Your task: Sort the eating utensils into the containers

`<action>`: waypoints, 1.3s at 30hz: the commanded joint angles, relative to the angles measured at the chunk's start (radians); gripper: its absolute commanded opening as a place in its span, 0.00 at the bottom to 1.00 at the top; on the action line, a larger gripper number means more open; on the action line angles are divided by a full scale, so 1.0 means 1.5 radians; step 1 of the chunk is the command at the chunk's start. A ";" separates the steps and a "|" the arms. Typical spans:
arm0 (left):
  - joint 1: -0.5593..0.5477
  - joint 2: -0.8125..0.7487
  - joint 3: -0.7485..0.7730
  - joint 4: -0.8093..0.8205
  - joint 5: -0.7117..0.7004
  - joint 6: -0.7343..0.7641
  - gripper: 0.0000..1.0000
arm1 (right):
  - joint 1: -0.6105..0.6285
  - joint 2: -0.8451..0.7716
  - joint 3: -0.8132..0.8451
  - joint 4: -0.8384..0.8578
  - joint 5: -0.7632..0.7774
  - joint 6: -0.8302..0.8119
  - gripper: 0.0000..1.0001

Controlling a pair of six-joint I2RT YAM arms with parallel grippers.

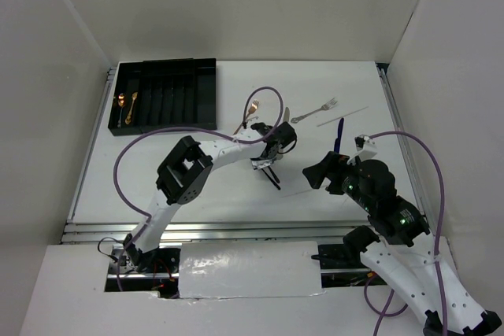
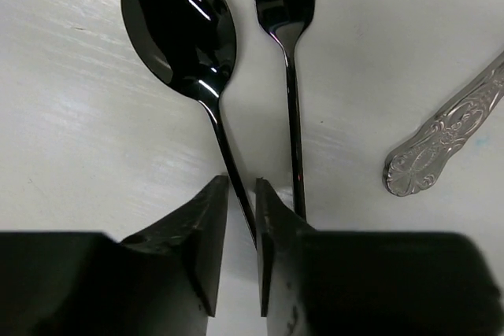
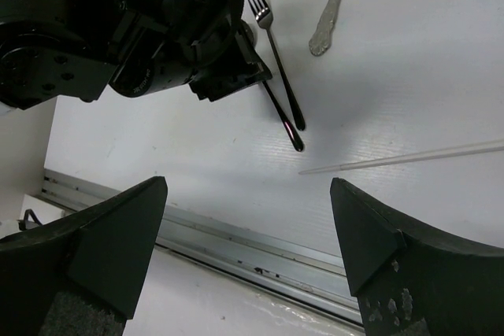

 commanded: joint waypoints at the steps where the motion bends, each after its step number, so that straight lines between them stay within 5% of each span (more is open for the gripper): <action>1: 0.007 0.019 -0.021 -0.005 0.016 -0.024 0.31 | 0.006 0.000 -0.009 0.003 -0.002 -0.013 0.93; 5: 0.006 -0.033 -0.099 -0.025 -0.016 -0.034 0.12 | 0.006 0.001 -0.013 0.008 -0.001 -0.013 0.92; 6: 0.007 -0.066 -0.119 -0.031 -0.024 -0.042 0.00 | 0.006 0.000 -0.014 0.010 0.002 -0.013 0.93; 11: 0.012 -0.184 -0.232 -0.050 -0.088 0.005 0.00 | 0.009 0.003 -0.010 0.010 0.005 -0.014 0.93; 15: 0.036 -0.323 -0.278 -0.045 -0.172 0.201 0.00 | 0.011 0.002 -0.009 0.014 0.012 -0.017 0.93; 19: 0.121 -0.478 -0.393 0.161 -0.142 0.529 0.00 | 0.011 0.009 -0.016 0.032 0.010 -0.024 0.93; 23: 0.319 -0.506 -0.309 0.130 -0.057 0.684 0.00 | 0.011 0.030 -0.015 0.046 0.004 -0.023 0.93; 25: 0.392 -0.503 -0.268 0.137 0.104 0.751 0.00 | 0.009 0.038 -0.017 0.056 -0.002 -0.013 0.93; 27: 0.464 -0.496 -0.234 0.150 0.156 0.805 0.00 | 0.010 0.055 -0.021 0.076 -0.013 -0.005 0.93; 31: 0.557 -0.449 -0.162 0.172 0.229 0.887 0.00 | 0.009 0.098 -0.013 0.094 -0.049 0.003 0.94; 39: 0.658 -0.230 0.050 0.187 0.223 0.985 0.00 | -0.001 0.201 0.041 0.076 -0.003 -0.011 0.94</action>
